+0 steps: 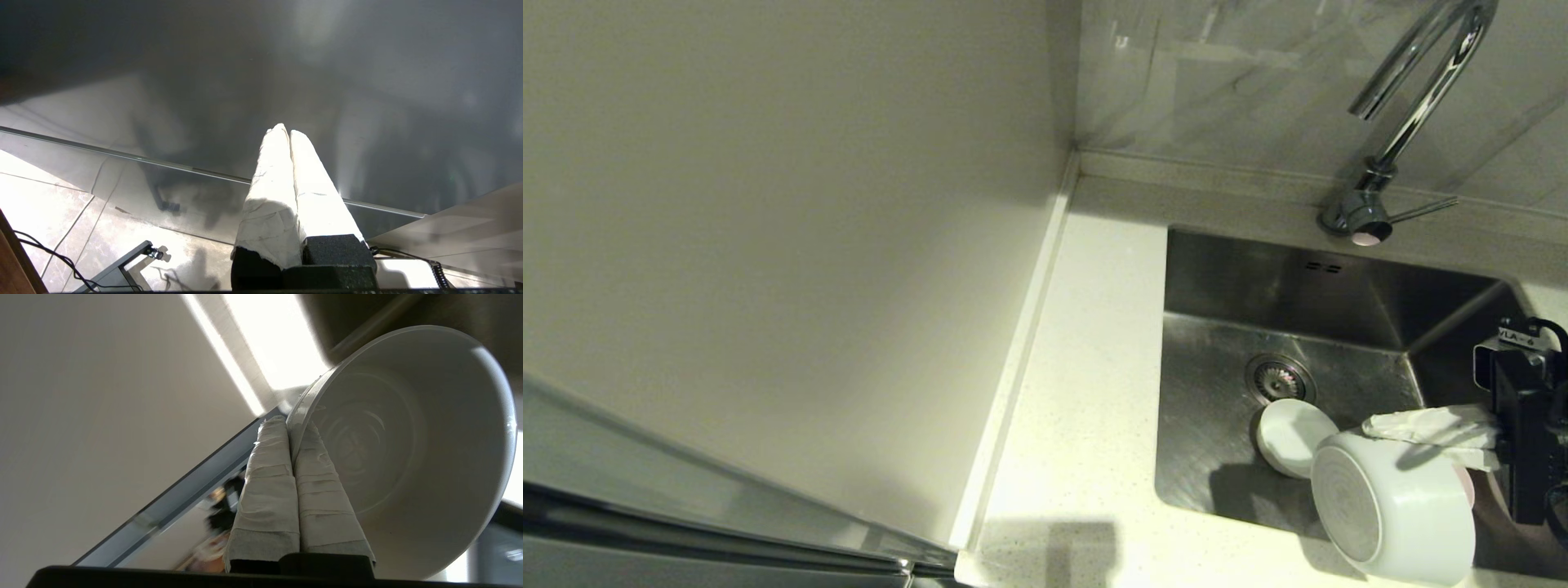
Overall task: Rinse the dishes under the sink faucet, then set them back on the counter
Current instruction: Put a bowl back to the table from the sink
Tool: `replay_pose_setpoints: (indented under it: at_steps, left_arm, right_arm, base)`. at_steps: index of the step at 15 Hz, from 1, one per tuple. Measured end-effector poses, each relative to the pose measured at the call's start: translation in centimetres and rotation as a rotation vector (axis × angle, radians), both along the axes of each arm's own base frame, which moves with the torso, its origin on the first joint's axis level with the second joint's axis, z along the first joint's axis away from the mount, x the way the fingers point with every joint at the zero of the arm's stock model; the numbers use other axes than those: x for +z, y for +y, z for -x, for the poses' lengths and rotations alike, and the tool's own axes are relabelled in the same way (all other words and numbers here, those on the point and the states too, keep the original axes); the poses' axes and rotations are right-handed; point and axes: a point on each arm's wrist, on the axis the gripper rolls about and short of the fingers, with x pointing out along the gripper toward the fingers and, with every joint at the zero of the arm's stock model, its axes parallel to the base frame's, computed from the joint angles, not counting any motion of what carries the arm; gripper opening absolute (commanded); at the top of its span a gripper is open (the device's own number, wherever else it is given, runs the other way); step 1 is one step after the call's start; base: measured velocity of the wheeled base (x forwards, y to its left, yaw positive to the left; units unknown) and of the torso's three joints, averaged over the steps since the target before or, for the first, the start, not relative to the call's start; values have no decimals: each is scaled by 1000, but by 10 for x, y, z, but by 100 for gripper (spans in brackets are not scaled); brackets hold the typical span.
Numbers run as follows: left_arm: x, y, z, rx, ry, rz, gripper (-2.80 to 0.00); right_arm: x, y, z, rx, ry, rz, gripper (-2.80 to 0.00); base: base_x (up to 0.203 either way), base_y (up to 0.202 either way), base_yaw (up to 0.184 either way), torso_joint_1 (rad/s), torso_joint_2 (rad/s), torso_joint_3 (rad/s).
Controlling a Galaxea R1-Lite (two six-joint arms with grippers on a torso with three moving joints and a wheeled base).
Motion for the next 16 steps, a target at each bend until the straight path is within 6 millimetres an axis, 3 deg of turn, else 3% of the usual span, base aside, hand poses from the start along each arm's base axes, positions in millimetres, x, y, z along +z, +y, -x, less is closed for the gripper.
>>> replay_pose_setpoints:
  at_steps: [4, 8, 13, 16]
  left_arm:
    - [0, 0, 0, 0, 0, 0, -280]
    - [0, 0, 0, 0, 0, 0, -280]
    - [0, 0, 0, 0, 0, 0, -280]
    - [0, 0, 0, 0, 0, 0, -280]
  right_arm:
    - [1, 2, 5, 52, 43, -96, -280]
    - [1, 2, 7, 44, 31, -78, -280]
    - [6, -2, 4, -105, -46, 156, -280]
    - [20, -7, 0, -261, -107, 349, -280]
  base:
    - [0, 0, 0, 0, 0, 0]
    - [0, 0, 0, 0, 0, 0]
    - [0, 0, 0, 0, 0, 0]
    - [0, 0, 0, 0, 0, 0]
